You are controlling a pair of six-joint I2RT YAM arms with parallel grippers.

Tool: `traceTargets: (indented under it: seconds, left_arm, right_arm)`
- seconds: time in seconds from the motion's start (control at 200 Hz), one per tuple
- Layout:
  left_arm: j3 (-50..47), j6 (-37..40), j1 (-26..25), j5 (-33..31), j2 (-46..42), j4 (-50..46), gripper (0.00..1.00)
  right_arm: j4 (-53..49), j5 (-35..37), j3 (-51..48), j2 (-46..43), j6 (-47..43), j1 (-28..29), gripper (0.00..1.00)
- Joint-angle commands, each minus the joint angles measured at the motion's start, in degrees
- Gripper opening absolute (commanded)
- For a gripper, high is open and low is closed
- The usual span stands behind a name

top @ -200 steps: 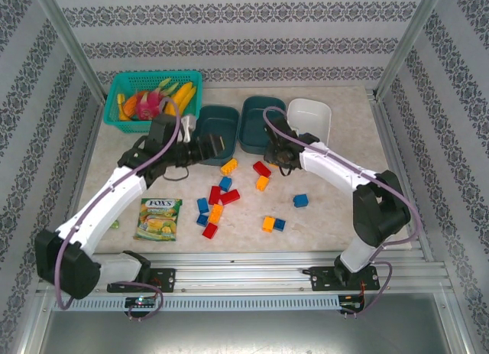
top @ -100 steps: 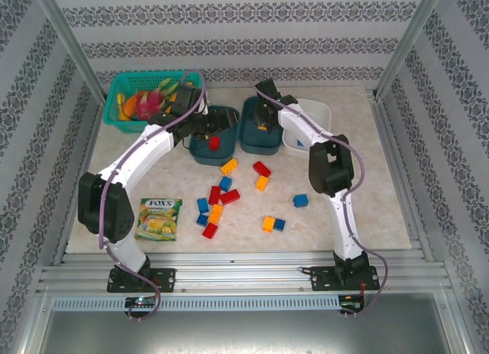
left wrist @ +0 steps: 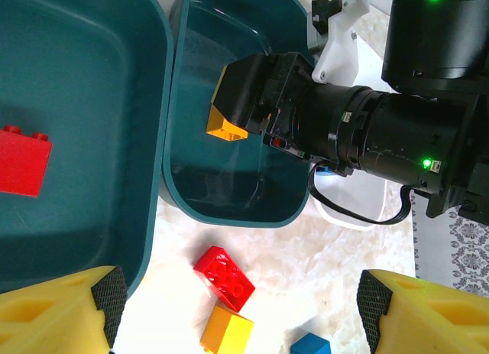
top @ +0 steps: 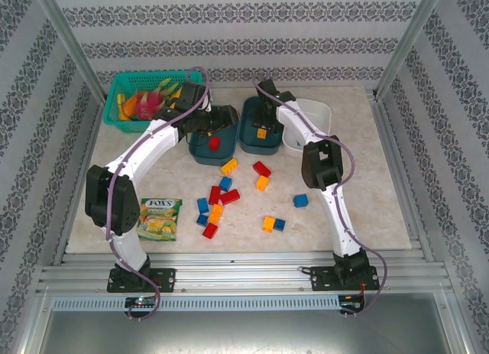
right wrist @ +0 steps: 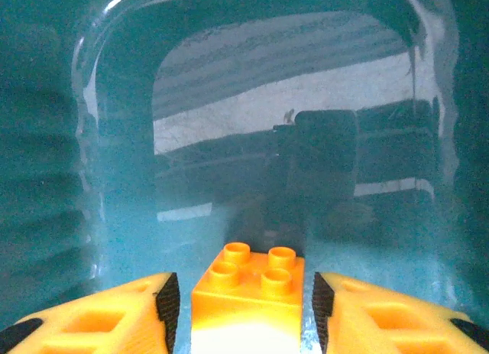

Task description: Sort the legos into containers by color

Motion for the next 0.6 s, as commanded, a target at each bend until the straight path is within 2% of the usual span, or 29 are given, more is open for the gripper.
traceTargets:
  seconds: [0.0,0.2,0.375,0.49,0.6]
  left_arm:
    - [1.1,1.0,0.8,-0.2,-0.6,-2.1,0.81]
    - [1.5,1.2,0.9,-0.4,-2.1,-3.5,0.81]
    - [3.7,2.3,1.3,1.8,-4.1,-6.1,0.81]
    - [4.2,3.9,1.3,5.7,-6.4,-6.4,0.82]
    - [2.8,6.1,0.8,10.7,-8.5,-7.1,0.81]
  right_arm:
    - [-1.7,-1.3,1.6,-4.1,0.1,0.0,0.55]
    - [-1.7,-0.9,3.6,-9.2,-0.4,-0.2,0.57]
    - [-2.2,0.0,3.1,-16.3,-0.9,-0.1,0.55]
    - [-2.0,1.9,-4.7,-24.5,-0.5,0.5,0.52]
    - [-2.0,4.4,-19.2,-35.6,4.4,1.4,0.48]
